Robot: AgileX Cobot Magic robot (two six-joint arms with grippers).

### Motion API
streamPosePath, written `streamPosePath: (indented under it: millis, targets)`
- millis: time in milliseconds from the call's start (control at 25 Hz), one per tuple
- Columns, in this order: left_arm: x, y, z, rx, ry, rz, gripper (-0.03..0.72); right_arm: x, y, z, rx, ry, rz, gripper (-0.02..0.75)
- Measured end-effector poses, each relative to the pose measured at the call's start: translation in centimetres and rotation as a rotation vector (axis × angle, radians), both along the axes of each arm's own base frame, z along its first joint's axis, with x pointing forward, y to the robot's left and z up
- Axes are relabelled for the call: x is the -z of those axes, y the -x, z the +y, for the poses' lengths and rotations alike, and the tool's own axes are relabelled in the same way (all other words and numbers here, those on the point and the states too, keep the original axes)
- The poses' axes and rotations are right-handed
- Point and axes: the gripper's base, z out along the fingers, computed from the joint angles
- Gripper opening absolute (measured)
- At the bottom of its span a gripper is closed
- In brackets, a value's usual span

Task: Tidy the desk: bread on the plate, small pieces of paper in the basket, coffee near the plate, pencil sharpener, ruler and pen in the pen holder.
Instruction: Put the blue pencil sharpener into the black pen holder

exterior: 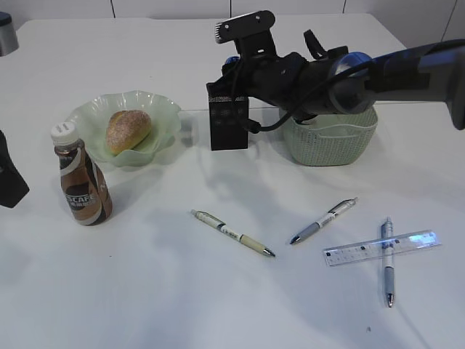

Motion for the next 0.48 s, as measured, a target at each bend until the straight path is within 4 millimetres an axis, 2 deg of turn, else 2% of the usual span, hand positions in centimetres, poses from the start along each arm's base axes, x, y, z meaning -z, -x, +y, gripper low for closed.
streamPosePath:
  millis: [480]
  targets:
    - [-0.01, -0.02, -0.01, 0.0, 0.001, -0.002, 0.25, 0.17, 0.1, 0.16, -0.019, 0.0, 0.02, 0.341]
